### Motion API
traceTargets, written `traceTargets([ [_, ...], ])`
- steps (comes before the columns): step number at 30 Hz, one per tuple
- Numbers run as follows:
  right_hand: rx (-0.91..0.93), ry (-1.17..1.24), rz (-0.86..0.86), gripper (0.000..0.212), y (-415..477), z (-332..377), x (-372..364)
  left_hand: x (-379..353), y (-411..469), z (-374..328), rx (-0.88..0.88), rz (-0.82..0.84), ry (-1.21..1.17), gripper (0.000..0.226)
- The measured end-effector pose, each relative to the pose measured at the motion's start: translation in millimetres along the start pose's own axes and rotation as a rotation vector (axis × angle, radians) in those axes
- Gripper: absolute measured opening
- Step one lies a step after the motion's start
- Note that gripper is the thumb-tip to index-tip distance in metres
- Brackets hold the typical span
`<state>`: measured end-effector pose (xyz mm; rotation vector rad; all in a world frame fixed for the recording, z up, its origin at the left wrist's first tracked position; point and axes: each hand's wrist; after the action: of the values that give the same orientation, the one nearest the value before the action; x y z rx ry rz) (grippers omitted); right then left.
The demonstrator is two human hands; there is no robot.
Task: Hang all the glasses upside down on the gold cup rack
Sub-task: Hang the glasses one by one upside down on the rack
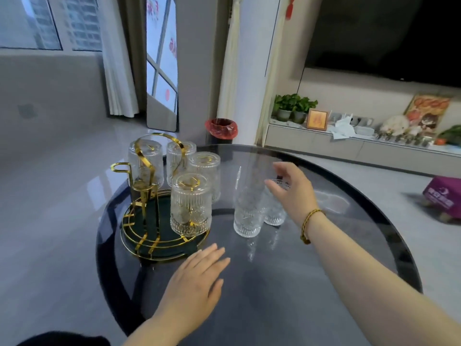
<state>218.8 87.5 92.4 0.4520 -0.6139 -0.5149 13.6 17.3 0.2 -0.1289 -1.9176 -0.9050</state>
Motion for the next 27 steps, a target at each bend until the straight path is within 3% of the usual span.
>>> traceTargets([
  [6, -0.359, -0.001, -0.207, 0.052, -25, -70, 3, -32, -3, 10, 0.177, 0.095, -0.019, 0.051],
  [11, -0.610, -0.008, -0.072, 0.073, -30, -105, -16, -42, -2, 15, 0.321, 0.144, -0.002, 0.053],
  [18, -0.569, -0.163, 0.025, 0.094, -19, -120, -38, -46, 0, 17, 0.309, 0.164, 0.037, 0.050],
  [24, -0.521, -0.191, 0.005, 0.097, -8, -125, -48, -48, -1, 18, 0.302, 0.156, 0.039, 0.049],
  [27, -0.503, -0.193, -0.008, 0.087, -6, -126, -52, -48, -2, 20, 0.308, 0.167, 0.038, 0.049],
])
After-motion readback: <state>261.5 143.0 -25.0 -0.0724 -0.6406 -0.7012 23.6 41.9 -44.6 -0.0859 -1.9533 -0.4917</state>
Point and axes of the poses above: each hand's wrist, its own y-axis towards the middle knuckle, its own x-axis out of the back of the hand, z = x × y, and after that the axes turned 10 degrees about -z, right-handed
